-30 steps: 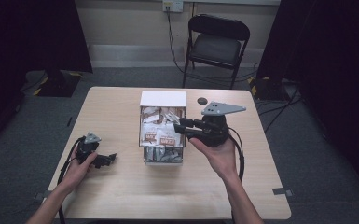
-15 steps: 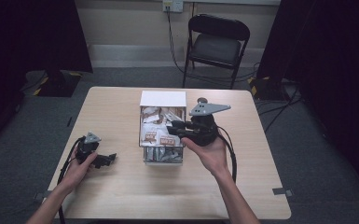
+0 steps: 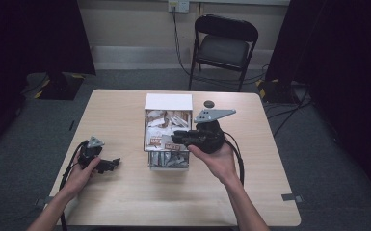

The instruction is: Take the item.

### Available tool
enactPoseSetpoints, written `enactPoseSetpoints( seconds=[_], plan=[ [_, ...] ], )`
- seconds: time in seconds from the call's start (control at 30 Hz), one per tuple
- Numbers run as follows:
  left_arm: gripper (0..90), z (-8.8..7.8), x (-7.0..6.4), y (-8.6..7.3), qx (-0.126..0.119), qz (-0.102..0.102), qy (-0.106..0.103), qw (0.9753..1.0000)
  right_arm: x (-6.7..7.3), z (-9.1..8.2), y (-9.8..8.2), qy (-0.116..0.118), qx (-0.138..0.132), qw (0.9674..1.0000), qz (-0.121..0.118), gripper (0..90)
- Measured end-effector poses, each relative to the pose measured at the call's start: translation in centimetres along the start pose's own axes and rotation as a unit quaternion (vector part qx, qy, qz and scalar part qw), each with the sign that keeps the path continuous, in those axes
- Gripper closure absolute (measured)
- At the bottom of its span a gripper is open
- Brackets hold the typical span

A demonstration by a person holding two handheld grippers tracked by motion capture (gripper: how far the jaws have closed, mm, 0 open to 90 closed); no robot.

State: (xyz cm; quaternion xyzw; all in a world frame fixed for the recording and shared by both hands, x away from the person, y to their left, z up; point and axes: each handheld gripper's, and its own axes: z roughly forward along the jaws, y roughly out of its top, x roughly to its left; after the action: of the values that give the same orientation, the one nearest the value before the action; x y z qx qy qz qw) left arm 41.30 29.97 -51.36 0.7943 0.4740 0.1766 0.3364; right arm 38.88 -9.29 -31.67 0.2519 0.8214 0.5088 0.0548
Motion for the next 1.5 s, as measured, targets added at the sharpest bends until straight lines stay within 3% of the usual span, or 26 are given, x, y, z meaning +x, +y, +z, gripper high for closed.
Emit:
enactPoseSetpoints(
  seconds=[0.23,0.33,0.47,0.67,1.5],
  plan=[
    [0.0,0.00,0.00,0.00,0.000,0.000,0.000,1.0000,0.07,0.77,-0.11,0.010,0.008,0.9999,0.000,78.1],
    [0.0,-0.01,-0.01,0.00,0.000,0.000,0.000,1.0000,-0.07,0.66,-0.20,0.011,0.010,0.9999,0.000,82.1],
    [0.0,-0.01,-0.02,-0.01,0.000,0.000,0.000,1.0000,-0.27,0.37,-0.34,0.011,0.011,0.9999,0.004,80.8],
    [0.0,-0.01,-0.01,-0.01,0.000,0.000,0.001,1.0000,-0.13,0.59,-0.40,0.010,0.020,0.9997,-0.001,88.4],
    [0.0,-0.01,-0.02,-0.01,0.000,0.000,0.000,1.0000,-0.47,-0.05,-0.13,-0.001,-0.031,0.9993,0.023,90.0]
  ],
)
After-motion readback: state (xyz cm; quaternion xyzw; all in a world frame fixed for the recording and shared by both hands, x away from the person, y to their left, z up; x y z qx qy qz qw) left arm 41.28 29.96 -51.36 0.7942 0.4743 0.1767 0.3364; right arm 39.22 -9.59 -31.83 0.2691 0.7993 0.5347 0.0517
